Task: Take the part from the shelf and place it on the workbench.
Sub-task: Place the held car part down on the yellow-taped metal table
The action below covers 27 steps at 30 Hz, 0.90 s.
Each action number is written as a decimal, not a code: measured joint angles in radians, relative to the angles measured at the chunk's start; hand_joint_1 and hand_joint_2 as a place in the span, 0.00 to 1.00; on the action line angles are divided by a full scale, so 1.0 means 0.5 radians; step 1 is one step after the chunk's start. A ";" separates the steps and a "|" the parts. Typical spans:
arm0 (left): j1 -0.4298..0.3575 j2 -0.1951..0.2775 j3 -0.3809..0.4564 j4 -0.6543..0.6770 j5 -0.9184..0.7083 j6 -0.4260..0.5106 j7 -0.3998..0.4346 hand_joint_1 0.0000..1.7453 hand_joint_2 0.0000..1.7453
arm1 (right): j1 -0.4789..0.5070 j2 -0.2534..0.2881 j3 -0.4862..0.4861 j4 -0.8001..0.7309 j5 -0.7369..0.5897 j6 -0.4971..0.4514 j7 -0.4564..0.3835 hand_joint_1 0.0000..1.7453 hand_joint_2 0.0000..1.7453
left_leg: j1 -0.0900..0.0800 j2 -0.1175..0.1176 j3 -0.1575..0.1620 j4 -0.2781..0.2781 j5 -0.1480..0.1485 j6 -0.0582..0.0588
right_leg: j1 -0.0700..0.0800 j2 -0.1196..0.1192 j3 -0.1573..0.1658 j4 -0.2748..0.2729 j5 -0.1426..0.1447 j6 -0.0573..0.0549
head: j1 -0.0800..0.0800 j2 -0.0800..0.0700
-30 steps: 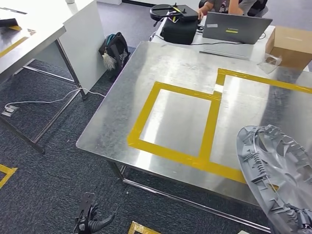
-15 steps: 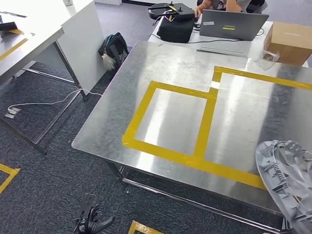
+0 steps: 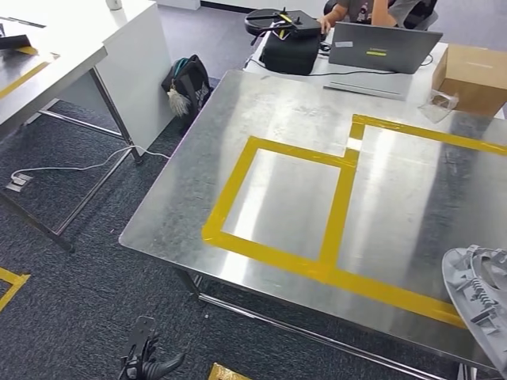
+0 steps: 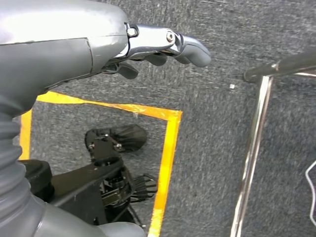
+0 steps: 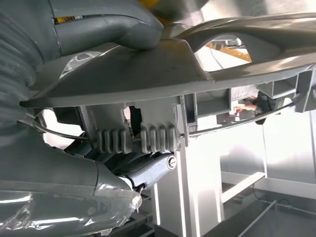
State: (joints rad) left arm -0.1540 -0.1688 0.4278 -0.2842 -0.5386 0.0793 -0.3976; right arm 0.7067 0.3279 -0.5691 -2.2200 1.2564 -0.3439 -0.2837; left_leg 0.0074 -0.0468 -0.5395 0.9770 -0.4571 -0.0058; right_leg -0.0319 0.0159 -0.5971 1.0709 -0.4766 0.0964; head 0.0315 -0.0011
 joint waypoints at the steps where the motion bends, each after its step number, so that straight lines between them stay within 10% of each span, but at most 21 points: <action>1: -0.001 0.002 0.000 0.000 0.000 0.001 -0.001 0.00 1.00 | -0.003 0.001 -0.004 -0.001 0.000 0.001 -0.001 1.00 1.00 | -0.003 -0.002 0.000 0.011 -0.010 -0.011 | -0.003 0.009 0.032 -0.056 0.009 -0.014 | -0.002 0.000; 6: -0.005 0.002 0.000 0.000 -0.002 0.002 -0.003 0.00 1.00 | -0.011 0.008 -0.026 -0.011 0.002 0.002 -0.001 1.00 1.00 | -0.002 0.025 -0.028 0.092 -0.065 -0.040 | 0.007 0.006 0.061 -0.060 -0.017 -0.112 | -0.025 0.000; 11: -0.001 -0.004 0.000 0.000 -0.002 0.002 -0.004 0.00 1.00 | -0.012 0.013 -0.033 -0.020 0.002 0.002 -0.001 1.00 1.00 | -0.003 0.069 -0.364 0.641 -0.219 -0.044 | 0.017 -0.018 0.095 -0.062 -0.051 -0.150 | -0.032 0.000; 16: -0.004 -0.002 0.000 0.000 -0.003 0.002 -0.004 0.00 1.00 | -0.011 0.016 -0.036 -0.023 0.012 0.015 -0.001 1.00 1.00 | -0.024 0.084 -0.183 0.150 0.087 0.006 | 0.028 -0.017 0.140 -0.063 -0.106 -0.122 | -0.033 0.000; 21: -0.005 -0.002 0.001 0.000 -0.006 0.004 -0.004 0.00 1.00 | -0.023 0.022 -0.066 -0.024 -0.001 0.052 -0.001 1.00 1.00 | -0.023 0.079 -0.129 0.063 0.055 0.027 | 0.027 -0.026 0.143 -0.042 -0.154 -0.071 | -0.030 0.000; 25: -0.003 -0.004 0.001 0.000 -0.011 0.003 -0.004 0.00 1.00 | -0.048 0.022 -0.110 -0.020 0.003 0.098 -0.034 1.00 1.00 | -0.026 0.076 -0.080 0.055 0.016 0.056 | 0.030 -0.024 -0.123 0.418 -0.333 -0.056 | -0.027 0.000; 27: -0.001 -0.004 0.001 0.000 -0.016 0.001 -0.004 0.00 1.00 | -0.060 0.022 -0.129 -0.015 0.021 0.114 -0.053 1.00 1.00 | -0.027 0.071 -0.044 0.055 -0.013 0.057 | 0.029 -0.024 -0.204 0.483 -0.279 -0.051 | -0.026 0.000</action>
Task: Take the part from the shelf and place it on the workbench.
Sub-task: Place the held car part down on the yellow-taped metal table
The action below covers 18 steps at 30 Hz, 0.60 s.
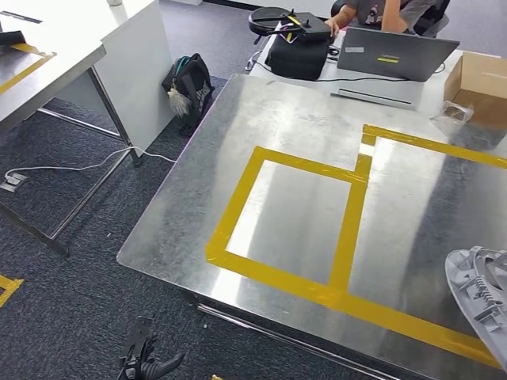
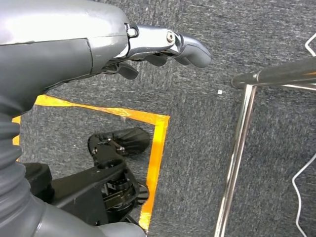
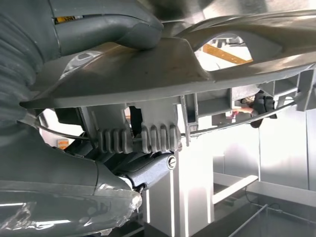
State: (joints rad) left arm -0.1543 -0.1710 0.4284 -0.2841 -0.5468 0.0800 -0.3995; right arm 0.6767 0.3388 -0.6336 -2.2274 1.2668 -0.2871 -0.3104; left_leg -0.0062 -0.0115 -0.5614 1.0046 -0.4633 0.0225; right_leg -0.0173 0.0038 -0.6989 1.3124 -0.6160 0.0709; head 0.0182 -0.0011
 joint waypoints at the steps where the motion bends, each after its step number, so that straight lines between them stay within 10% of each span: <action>1: 0.000 -0.001 0.000 0.000 -0.002 -0.001 0.000 0.00 1.00 | -0.005 0.000 -0.008 0.002 0.008 0.004 -0.006 1.00 1.00 | 0.001 -0.004 0.025 0.000 -0.017 -0.003 | -0.002 0.000 0.021 -0.093 0.089 0.001 | 0.000 0.000; 4: -0.001 -0.001 0.000 0.000 -0.005 -0.004 0.002 0.00 1.00 | -0.022 0.000 -0.022 0.005 0.027 0.015 -0.021 1.00 1.00 | -0.003 -0.016 0.086 0.005 -0.072 -0.028 | -0.004 0.003 0.160 -0.456 0.308 -0.004 | -0.001 0.000; 9: -0.011 0.000 0.000 0.000 -0.025 -0.027 0.020 0.00 1.00 | -0.131 0.001 -0.120 0.019 0.150 0.169 -0.171 1.00 1.00 | -0.001 -0.013 0.089 0.029 -0.116 -0.071 | 0.002 0.012 0.204 -0.514 0.299 -0.072 | -0.014 0.000; 14: -0.017 -0.001 -0.001 0.001 -0.037 -0.036 0.023 0.00 1.00 | -0.274 0.002 -0.302 0.046 0.182 0.319 -0.314 1.00 1.00 | 0.011 -0.001 -0.252 0.574 -0.278 -0.098 | -0.006 0.003 0.256 -0.522 0.250 -0.103 | -0.027 0.000; 18: -0.014 0.001 -0.001 0.001 -0.044 -0.036 0.024 0.00 1.00 | -0.344 0.002 -0.424 0.077 0.199 0.379 -0.355 1.00 1.00 | 0.008 0.003 -0.204 0.291 0.016 -0.079 | -0.006 0.009 0.331 -0.523 0.190 -0.081 | -0.027 0.000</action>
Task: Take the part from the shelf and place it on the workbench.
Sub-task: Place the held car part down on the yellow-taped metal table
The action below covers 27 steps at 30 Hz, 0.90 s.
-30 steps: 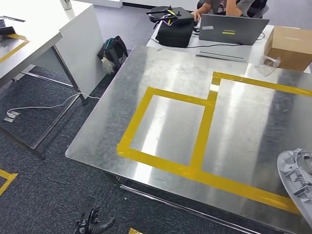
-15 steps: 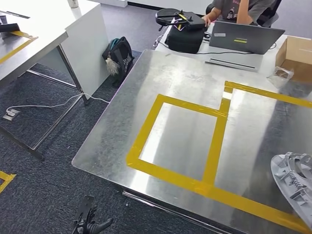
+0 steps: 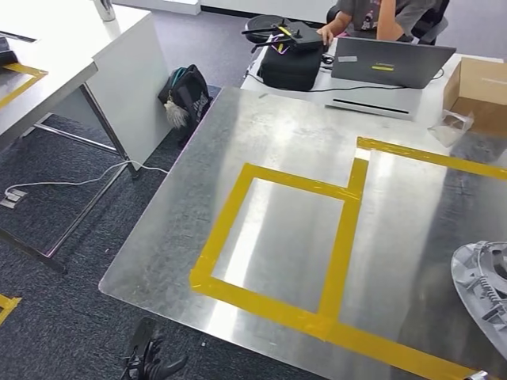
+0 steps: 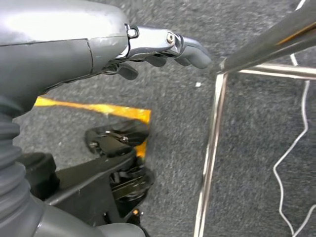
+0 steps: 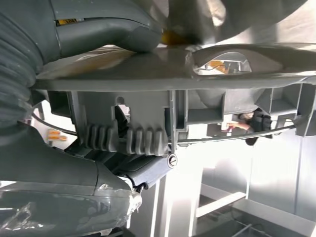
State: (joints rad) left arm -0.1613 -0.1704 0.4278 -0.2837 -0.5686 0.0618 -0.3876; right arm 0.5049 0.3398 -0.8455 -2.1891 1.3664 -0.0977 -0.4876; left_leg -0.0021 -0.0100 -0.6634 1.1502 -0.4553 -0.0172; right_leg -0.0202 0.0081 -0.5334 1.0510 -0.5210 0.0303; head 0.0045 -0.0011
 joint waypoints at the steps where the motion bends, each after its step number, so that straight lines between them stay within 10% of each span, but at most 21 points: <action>1: -0.002 0.001 0.000 0.000 -0.002 0.000 0.001 0.00 1.00 | -0.016 0.000 -0.024 0.007 0.008 0.011 -0.006 1.00 1.00 | -0.002 0.002 0.046 -0.115 0.046 0.007 | 0.003 0.002 0.010 0.001 -0.015 0.012 | -0.003 0.000; 15: -0.029 -0.010 -0.024 0.001 -0.070 -0.033 0.050 0.00 1.00 | -0.453 -0.174 -0.543 0.337 0.375 0.463 -0.380 1.00 1.00 | -0.002 -0.006 0.113 -0.243 0.029 0.042 | 0.015 -0.004 0.083 -0.101 -0.026 0.046 | 0.001 0.000; 27: -0.058 -0.010 -0.081 0.001 -0.121 -0.081 0.051 0.00 1.00 | -0.484 -0.505 -0.337 0.751 0.377 0.553 -0.100 1.00 1.00 | -0.002 -0.006 0.141 -0.247 0.023 0.052 | 0.016 -0.006 0.105 -0.106 -0.027 0.061 | 0.001 0.000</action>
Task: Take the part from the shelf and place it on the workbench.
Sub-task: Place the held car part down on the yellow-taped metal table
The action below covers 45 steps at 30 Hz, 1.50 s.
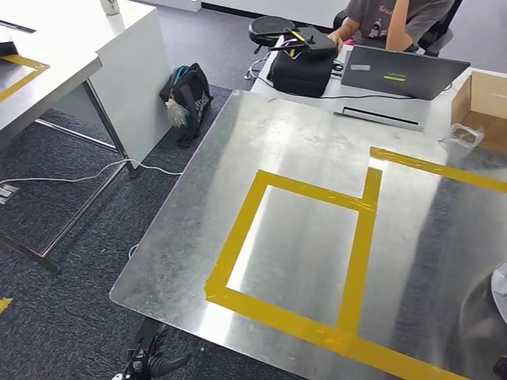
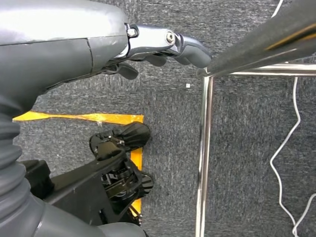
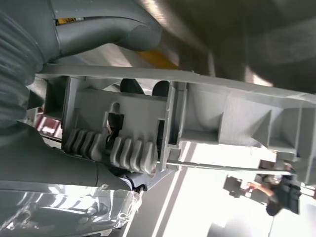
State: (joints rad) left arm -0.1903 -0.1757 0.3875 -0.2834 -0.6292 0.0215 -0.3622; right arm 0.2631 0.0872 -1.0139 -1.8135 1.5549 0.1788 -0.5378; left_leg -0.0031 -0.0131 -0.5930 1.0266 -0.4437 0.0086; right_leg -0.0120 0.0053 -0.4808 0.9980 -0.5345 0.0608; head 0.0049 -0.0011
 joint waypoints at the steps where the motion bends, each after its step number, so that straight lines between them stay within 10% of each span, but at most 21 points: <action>1: -0.002 0.000 -0.005 0.000 -0.005 -0.002 0.002 0.00 1.00 | 0.016 -0.020 0.052 0.012 -0.022 0.010 0.022 1.00 1.00 | 0.000 0.000 0.002 -0.001 0.000 0.000 | 0.000 0.001 0.001 0.000 0.000 0.000 | 0.000 0.000; 8: -0.019 -0.002 -0.046 0.000 -0.031 -0.026 0.026 0.00 1.00 | 0.174 -0.215 0.536 0.052 -0.349 -0.009 0.306 1.00 1.00 | 0.001 0.002 0.010 -0.006 0.000 -0.001 | 0.001 0.006 0.006 0.000 0.000 0.000 | 0.000 0.000; 22: -0.062 -0.012 -0.139 0.001 -0.089 -0.059 0.060 0.00 1.00 | 0.283 -0.955 1.913 0.089 -0.890 -0.330 1.061 1.00 1.00 | 0.002 0.007 0.021 -0.007 0.001 -0.001 | 0.001 0.009 0.013 0.000 0.000 0.000 | 0.000 0.000; 32: -0.061 -0.001 -0.187 0.002 -0.126 -0.061 0.054 0.00 1.00 | 0.305 -1.247 2.187 0.131 -1.058 -0.441 1.269 1.00 1.00 | 0.002 0.007 0.021 -0.007 0.000 -0.001 | 0.001 0.009 0.013 -0.001 0.000 0.000 | 0.001 0.000; 36: -0.061 0.001 -0.197 0.002 -0.132 -0.061 0.054 0.00 1.00 | 0.341 -1.280 2.205 0.155 -1.069 -0.441 1.276 0.00 1.00 | 0.001 0.007 0.021 -0.008 0.000 -0.001 | 0.001 0.009 0.013 -0.001 0.000 0.000 | 0.000 0.000; 37: -0.060 0.001 -0.199 0.002 -0.130 -0.064 0.054 0.00 1.00 | 0.347 -1.285 2.210 0.157 -1.069 -0.443 1.276 0.00 1.00 | 0.001 0.007 0.021 -0.008 0.000 -0.001 | 0.001 0.009 0.013 -0.001 0.000 0.000 | 0.000 0.000; 41: -0.054 0.002 -0.200 0.002 -0.088 -0.085 0.040 0.00 0.00 | 0.366 -1.302 2.227 0.159 -1.077 -0.472 1.302 0.00 1.00 | 0.002 0.007 0.021 -0.008 0.000 -0.001 | 0.001 0.008 0.013 -0.001 0.000 0.000 | 0.000 0.000; 45: -0.043 0.004 -0.195 0.002 -0.047 -0.095 0.018 0.00 0.00 | 0.389 -1.304 2.230 0.157 -1.109 -0.525 1.333 0.00 1.00 | 0.002 0.006 0.021 -0.008 0.000 -0.001 | 0.001 0.007 0.013 -0.001 -0.001 -0.001 | 0.000 0.000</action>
State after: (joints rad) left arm -0.2116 -0.1735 0.2898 -0.2823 -0.6529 -0.0259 -0.3534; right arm 0.4575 -0.5647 0.1012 -1.7350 1.0004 -0.0835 0.1287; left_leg -0.0022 -0.0099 -0.5824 1.0225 -0.4436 0.0080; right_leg -0.0114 0.0088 -0.4743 0.9977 -0.5348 0.0605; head 0.0048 -0.0011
